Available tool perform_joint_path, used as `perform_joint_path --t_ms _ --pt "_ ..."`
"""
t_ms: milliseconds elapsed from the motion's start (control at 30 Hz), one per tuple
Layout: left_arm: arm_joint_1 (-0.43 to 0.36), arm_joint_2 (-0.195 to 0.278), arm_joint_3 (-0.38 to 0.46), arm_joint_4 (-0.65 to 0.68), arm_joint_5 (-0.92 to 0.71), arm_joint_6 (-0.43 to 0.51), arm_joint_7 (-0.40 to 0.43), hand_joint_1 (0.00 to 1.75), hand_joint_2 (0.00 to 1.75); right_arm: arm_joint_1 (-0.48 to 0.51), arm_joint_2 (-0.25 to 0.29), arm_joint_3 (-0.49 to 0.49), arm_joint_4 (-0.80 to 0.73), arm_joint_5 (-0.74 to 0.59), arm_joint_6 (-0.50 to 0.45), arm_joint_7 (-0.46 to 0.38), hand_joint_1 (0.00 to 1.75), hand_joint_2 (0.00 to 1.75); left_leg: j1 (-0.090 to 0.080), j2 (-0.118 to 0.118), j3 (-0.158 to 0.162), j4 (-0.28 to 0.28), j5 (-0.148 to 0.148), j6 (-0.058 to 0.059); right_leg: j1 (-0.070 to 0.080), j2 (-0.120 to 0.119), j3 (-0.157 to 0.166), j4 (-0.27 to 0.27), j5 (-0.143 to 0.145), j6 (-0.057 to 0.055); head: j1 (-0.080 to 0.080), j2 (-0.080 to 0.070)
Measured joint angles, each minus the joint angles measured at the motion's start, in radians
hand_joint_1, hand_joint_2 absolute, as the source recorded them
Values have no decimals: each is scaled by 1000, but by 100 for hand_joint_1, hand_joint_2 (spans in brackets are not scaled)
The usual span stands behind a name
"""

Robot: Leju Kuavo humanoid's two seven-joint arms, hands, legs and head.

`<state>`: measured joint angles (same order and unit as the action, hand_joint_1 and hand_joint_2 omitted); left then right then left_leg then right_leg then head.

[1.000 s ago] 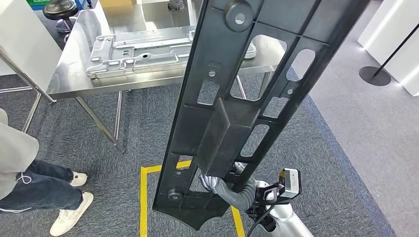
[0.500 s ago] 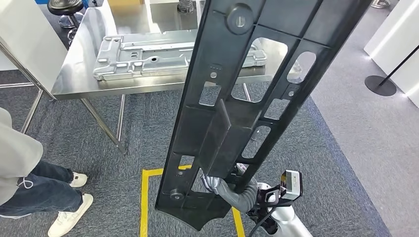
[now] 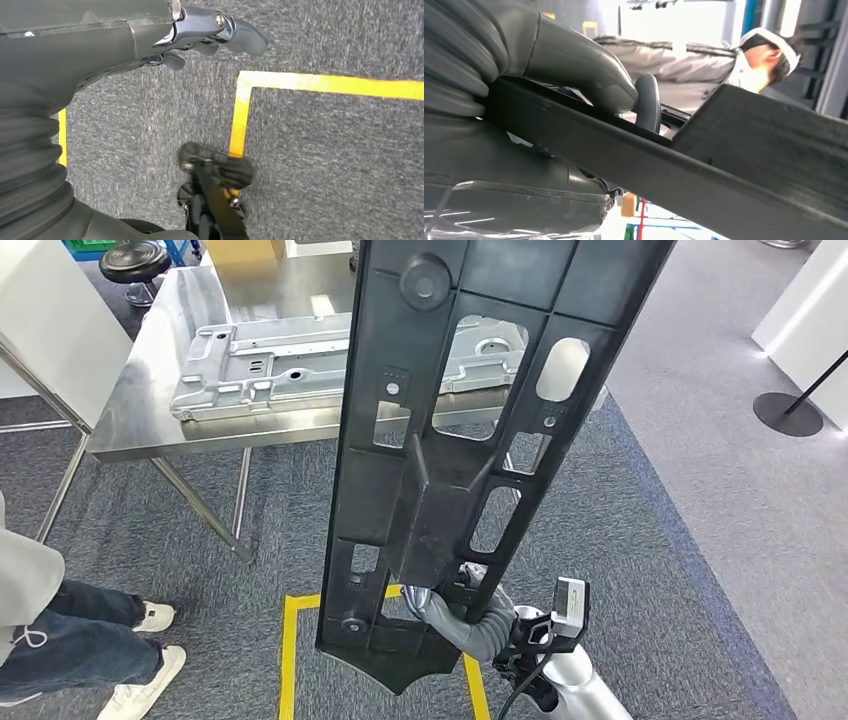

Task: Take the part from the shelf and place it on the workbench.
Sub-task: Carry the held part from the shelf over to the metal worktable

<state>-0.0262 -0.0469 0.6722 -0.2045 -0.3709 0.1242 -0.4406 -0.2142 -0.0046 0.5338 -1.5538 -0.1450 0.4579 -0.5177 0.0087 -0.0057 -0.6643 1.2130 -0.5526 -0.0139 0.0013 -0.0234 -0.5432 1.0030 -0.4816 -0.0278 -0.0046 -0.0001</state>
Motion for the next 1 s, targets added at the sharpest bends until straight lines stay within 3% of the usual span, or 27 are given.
perform_joint_path --t_ms 33,100,167,267,333,400,433,467,500,567,600,633,733,800,833,900,933,967,1000 --pt "1 0 2 0 0 0 0 0 175 0 0 1 -14 19 -9 -2 175 175 -3 4 22 -72 50 9 2 0 9 -1 -7 0 0 0" --pt "1 1 6 0 -1 1 0 0 175 1 -1 4 -46 61 -25 -6 175 175 -13 13 54 -175 101 22 3 0 21 -3 -17 5 3 0" --pt "2 1 11 0 -3 1 -1 0 175 0 -2 10 -73 94 -36 -9 175 175 -20 17 60 -196 104 27 2 1 25 -5 -24 16 6 0" --pt "1 0 16 0 -6 1 -3 0 175 -8 -3 19 -101 113 -41 -6 175 175 -13 12 79 -215 113 34 4 5 27 11 -43 33 6 0" --pt "-3 -2 19 0 -7 -1 -5 0 175 -20 -5 21 -110 116 -41 -1 175 175 -7 8 95 -226 110 41 0 13 -23 108 -83 42 7 0" --pt "-6 -3 22 0 -7 -3 -6 0 175 -28 -9 24 -110 115 -35 6 175 175 -7 3 106 -226 99 45 -5 17 -115 249 -122 50 7 0" --pt "-7 -4 24 0 -8 -4 -5 0 175 -31 -11 27 -109 113 -31 10 175 175 -6 0 113 -225 92 45 -7 18 -150 290 -120 53 7 0" --pt "-7 -5 26 0 -9 -5 -4 0 175 -35 -13 32 -107 109 -28 16 175 175 -6 -4 122 -225 85 43 -10 18 -165 290 -96 55 7 0" --pt "-7 -6 27 0 -10 -6 -4 0 175 -41 -14 37 -105 103 -26 21 175 175 -6 -7 132 -224 77 41 -12 18 -160 247 -51 56 7 0" --pt "-8 -7 28 0 -11 -7 -3 0 175 -55 -16 43 -102 92 -26 29 175 175 -7 -13 154 -222 57 33 -14 19 -112 108 40 54 7 0" --pt "-10 -7 28 0 -11 -8 -2 0 175 -62 -17 44 -101 87 -26 32 175 175 -8 -16 160 -220 48 27 -14 20 -90 54 61 49 7 0" --pt "-11 -7 29 0 -11 -8 -2 0 175 -67 -18 45 -100 84 -26 34 175 175 -9 -17 163 -220 42 22 -13 22 -77 24 65 44 6 0" --pt "-14 -7 32 0 -13 -8 -2 0 175 -75 -19 46 -99 72 -27 40 175 175 -7 -17 171 -224 28 6 -10 24 -66 9 48 25 4 0" --pt "-16 -8 32 0 -18 -10 -2 0 175 -80 -20 49 -100 60 -31 43 175 175 -3 -11 155 -180 3 -6 -14 23 -53 1 41 14 0 0" --pt "-16 -8 32 0 -21 -10 -2 0 175 -81 -20 51 -100 55 -33 43 175 175 -1 -7 128 -125 -19 -11 -14 21 -46 -2 37 9 -2 0" --pt "-14 -8 33 0 -26 -10 -2 0 175 -81 -23 54 -100 50 -37 45 175 175 1 -3 40 21 -67 -18 -13 19 -34 -3 24 5 -4 0" --pt "-12 -8 34 0 -27 -10 -2 0 175 -79 -24 55 -99 49 -41 45 175 175 2 -2 2 72 -71 -20 -13 19 -26 -3 17 5 -4 0" --pt "-10 -8 34 0 -28 -10 -1 0 175 -77 -26 56 -98 50 -45 46 175 175 2 -2 -20 85 -52 -20 -13 20 -16 -3 9 5 -4 0" --pt "-9 -8 35 0 -28 -9 -1 0 175 -76 -27 58 -97 51 -49 46 175 175 2 -2 -22 54 -11 -18 -13 20 -3 -3 0 6 -4 0"
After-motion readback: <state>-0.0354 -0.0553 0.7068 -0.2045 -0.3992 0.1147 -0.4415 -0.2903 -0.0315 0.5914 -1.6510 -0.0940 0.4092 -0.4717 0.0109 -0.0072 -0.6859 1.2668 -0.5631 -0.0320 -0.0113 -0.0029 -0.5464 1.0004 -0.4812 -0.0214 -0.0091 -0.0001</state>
